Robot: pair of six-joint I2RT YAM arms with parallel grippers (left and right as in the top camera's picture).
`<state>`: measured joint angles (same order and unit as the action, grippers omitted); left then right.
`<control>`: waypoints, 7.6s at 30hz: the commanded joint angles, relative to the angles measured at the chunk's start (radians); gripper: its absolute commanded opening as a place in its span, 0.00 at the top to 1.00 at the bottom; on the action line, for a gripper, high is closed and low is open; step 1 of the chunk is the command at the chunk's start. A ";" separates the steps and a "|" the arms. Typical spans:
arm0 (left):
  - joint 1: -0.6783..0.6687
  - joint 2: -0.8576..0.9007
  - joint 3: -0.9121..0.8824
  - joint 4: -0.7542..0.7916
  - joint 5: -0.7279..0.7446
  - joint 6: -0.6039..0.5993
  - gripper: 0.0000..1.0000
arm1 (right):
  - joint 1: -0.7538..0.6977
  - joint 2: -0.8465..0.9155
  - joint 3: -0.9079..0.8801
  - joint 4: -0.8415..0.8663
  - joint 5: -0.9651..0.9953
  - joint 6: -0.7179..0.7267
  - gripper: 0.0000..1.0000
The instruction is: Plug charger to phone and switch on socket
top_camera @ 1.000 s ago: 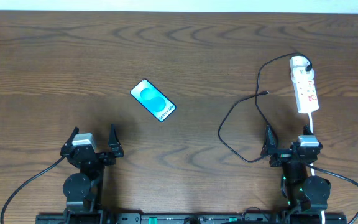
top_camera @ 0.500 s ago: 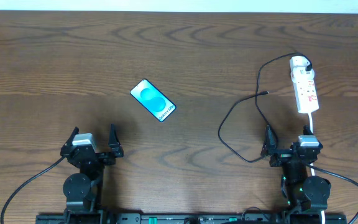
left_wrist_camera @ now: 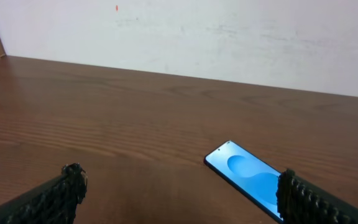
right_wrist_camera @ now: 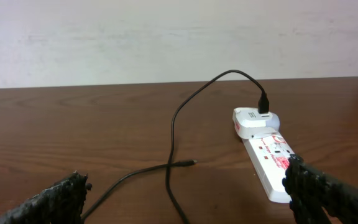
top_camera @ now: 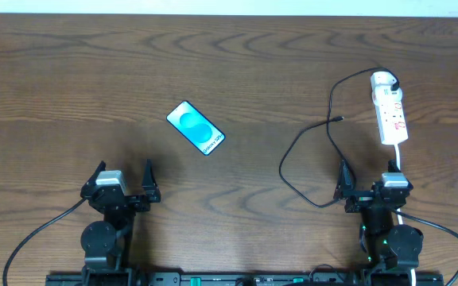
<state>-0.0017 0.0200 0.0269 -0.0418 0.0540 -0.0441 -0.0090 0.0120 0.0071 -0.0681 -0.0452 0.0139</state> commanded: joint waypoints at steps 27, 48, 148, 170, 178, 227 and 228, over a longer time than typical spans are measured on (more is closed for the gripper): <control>-0.004 0.812 0.885 -0.255 0.254 -0.277 0.00 | 0.011 -0.005 -0.002 -0.004 0.009 -0.011 0.01; -0.051 0.960 1.097 -0.475 0.237 -0.541 0.00 | 0.011 -0.005 -0.002 -0.004 0.009 -0.011 0.01; -0.361 2.263 1.481 -0.751 0.074 -1.136 0.11 | 0.011 -0.005 -0.002 -0.004 0.009 -0.011 0.01; -0.362 2.190 1.491 -0.789 0.002 -1.032 0.28 | 0.011 -0.005 -0.002 -0.004 0.009 -0.011 0.01; -0.362 2.085 1.491 -0.850 0.003 -0.937 0.32 | 0.011 -0.005 -0.002 -0.004 0.009 -0.011 0.01; -0.330 1.841 1.491 -0.785 0.880 -0.858 0.34 | 0.011 -0.005 -0.002 0.020 -0.274 0.834 0.01; -0.330 1.841 1.491 -0.785 0.880 -0.858 0.34 | 0.010 -0.005 -0.002 0.020 -0.255 0.834 0.01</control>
<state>-0.3389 1.8923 1.5146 -0.8295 0.8898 -0.9150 -0.0090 0.0120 0.0071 -0.0475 -0.2737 0.6743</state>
